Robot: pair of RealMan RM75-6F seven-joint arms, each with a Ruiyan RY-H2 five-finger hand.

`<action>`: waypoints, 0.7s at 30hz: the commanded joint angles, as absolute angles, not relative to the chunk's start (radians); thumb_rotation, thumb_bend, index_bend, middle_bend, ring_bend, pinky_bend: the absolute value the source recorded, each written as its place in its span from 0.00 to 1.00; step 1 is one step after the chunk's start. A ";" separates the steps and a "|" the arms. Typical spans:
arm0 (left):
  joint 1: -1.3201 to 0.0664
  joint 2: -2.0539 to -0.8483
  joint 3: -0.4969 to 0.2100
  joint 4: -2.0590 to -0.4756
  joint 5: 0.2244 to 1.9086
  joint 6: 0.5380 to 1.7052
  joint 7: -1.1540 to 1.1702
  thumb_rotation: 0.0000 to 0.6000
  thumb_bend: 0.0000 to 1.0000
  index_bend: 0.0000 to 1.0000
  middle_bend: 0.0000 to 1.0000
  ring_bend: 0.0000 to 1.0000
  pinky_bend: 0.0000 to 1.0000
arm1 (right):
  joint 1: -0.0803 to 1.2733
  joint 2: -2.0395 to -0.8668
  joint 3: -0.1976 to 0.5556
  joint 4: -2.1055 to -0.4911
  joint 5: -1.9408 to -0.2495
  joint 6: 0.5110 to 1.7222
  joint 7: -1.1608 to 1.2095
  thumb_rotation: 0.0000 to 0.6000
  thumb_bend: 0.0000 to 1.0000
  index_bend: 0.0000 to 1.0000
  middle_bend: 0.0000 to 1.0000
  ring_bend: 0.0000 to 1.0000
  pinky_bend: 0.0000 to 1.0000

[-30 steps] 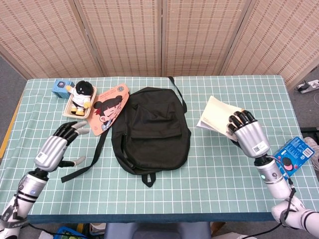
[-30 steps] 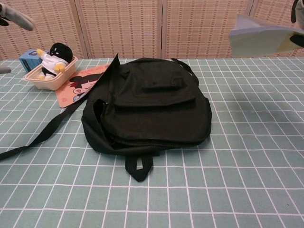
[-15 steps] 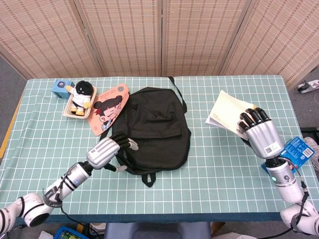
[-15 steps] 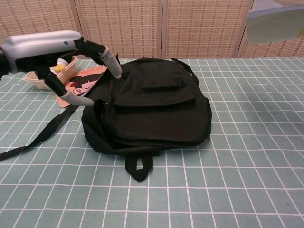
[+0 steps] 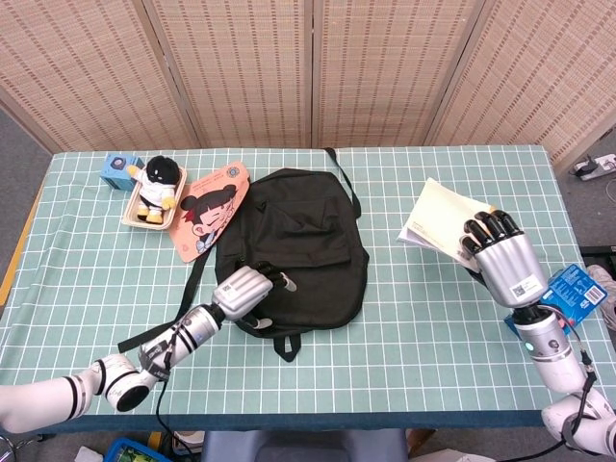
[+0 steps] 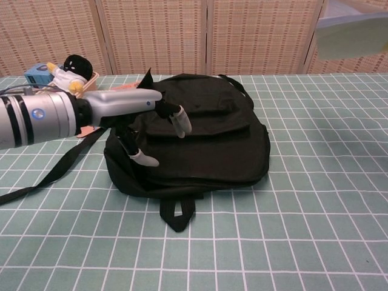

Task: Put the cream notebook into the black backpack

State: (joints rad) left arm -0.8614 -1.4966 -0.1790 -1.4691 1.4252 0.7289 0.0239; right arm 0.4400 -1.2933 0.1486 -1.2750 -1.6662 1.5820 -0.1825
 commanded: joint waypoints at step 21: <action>-0.883 -1.667 -0.140 -1.365 1.235 0.785 0.273 1.00 0.22 0.19 0.15 0.13 0.15 | 0.414 -1.299 0.147 -1.258 -1.663 1.594 -0.146 1.00 0.61 0.81 0.48 0.33 0.33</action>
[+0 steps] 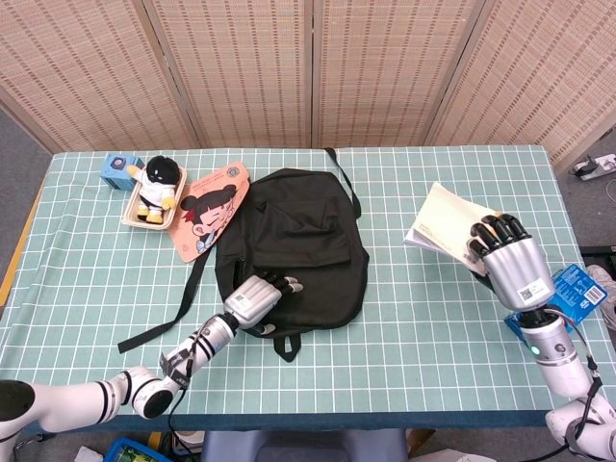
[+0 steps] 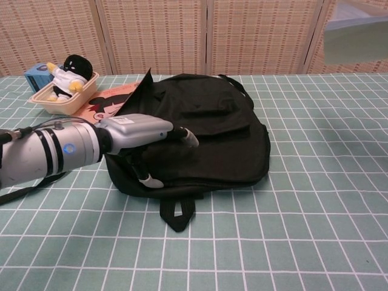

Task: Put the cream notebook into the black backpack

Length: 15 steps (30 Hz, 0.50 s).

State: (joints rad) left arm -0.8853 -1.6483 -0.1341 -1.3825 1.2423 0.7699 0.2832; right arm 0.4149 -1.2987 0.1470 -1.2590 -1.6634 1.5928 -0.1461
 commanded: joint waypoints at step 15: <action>-0.855 -1.784 -0.174 -1.189 1.322 0.933 0.075 1.00 0.26 0.60 0.18 0.17 0.15 | 0.409 -1.303 0.152 -1.257 -1.664 1.594 -0.145 1.00 0.61 0.81 0.48 0.33 0.33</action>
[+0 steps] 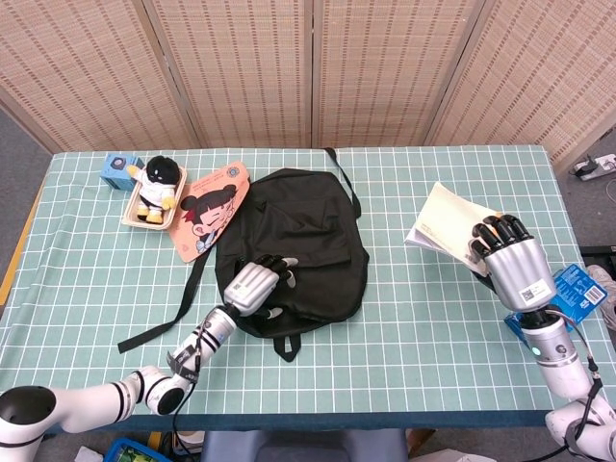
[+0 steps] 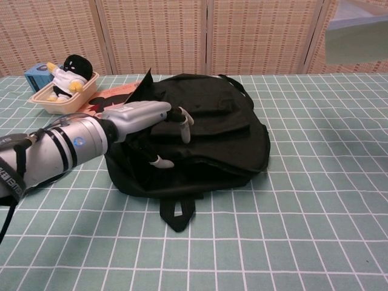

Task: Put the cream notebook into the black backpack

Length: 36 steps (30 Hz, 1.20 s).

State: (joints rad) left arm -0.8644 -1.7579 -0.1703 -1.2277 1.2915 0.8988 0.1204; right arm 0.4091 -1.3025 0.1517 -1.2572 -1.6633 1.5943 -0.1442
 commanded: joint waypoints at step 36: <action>-0.859 -1.660 -0.476 -1.413 0.790 0.886 0.082 1.00 0.40 0.81 0.33 0.24 0.21 | 0.422 -1.242 0.036 -1.537 -2.012 1.715 0.001 1.00 0.61 0.84 0.50 0.36 0.35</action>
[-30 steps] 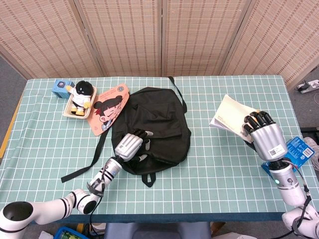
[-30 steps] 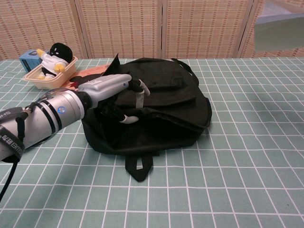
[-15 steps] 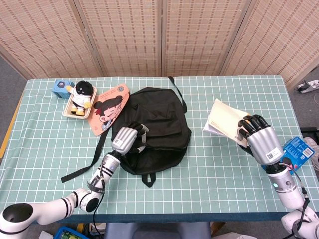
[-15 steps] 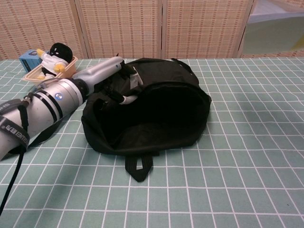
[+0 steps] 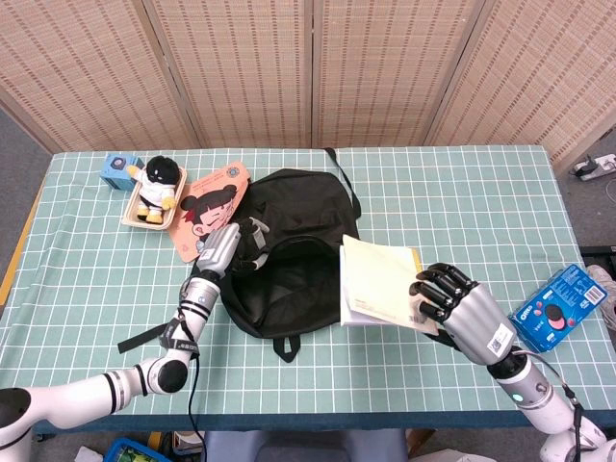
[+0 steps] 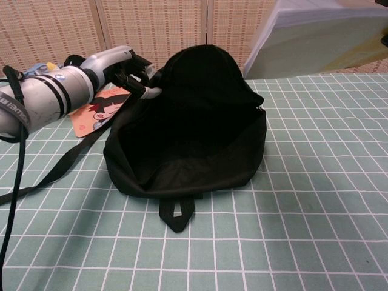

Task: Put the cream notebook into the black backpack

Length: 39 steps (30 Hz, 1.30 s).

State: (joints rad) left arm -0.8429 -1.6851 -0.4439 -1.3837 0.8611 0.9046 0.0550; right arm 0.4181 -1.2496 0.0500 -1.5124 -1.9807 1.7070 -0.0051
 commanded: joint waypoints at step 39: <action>-0.856 -1.497 -0.464 -1.611 0.663 0.919 0.042 1.00 0.40 0.80 0.33 0.24 0.21 | 0.745 -1.665 0.060 -1.070 -2.030 1.336 -0.051 1.00 0.61 0.85 0.53 0.37 0.37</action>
State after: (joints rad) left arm -0.8566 -1.4983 -0.4650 -1.6097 0.6629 0.9179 0.0433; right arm 0.7321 -1.6346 0.0627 -1.1058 -2.0443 1.3490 -0.0359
